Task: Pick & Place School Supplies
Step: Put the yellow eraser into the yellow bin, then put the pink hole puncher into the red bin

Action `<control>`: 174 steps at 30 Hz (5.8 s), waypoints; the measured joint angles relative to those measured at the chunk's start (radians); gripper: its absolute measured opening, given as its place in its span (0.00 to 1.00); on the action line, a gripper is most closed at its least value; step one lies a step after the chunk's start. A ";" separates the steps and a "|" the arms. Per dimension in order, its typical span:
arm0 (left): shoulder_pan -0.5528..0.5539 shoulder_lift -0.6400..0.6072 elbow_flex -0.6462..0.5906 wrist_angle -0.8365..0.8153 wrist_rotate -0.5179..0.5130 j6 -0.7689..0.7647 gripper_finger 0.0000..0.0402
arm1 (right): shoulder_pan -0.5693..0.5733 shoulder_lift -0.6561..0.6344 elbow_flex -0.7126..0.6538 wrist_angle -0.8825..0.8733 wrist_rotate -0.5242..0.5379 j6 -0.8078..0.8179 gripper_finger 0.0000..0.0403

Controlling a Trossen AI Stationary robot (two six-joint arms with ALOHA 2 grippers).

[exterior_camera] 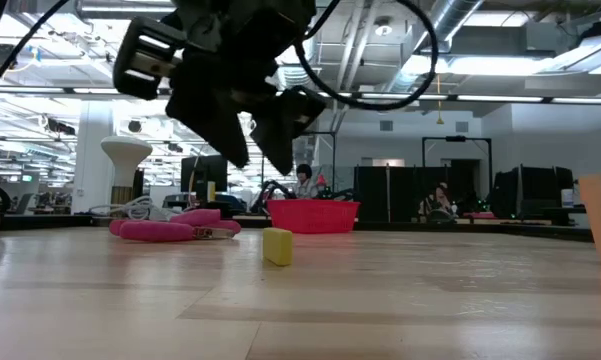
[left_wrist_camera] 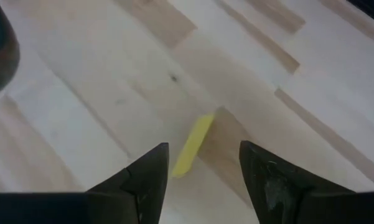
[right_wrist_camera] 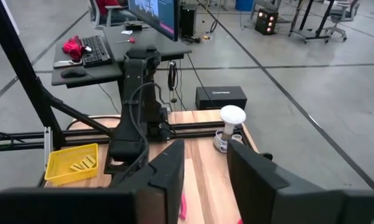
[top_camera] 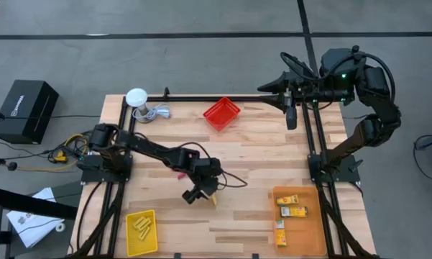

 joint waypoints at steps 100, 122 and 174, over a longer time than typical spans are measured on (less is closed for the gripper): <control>-0.765 -0.378 -0.436 -0.025 -0.178 -1.626 0.13 | 0.078 0.000 0.000 0.112 -0.076 0.001 0.29; -0.659 -0.846 -0.483 -0.012 -0.348 -1.704 0.45 | 0.077 0.000 0.000 0.219 -0.075 -0.082 0.29; -0.044 -1.763 -0.640 -0.268 -0.654 -1.289 0.34 | -0.250 0.817 -0.004 0.215 -0.504 0.157 0.40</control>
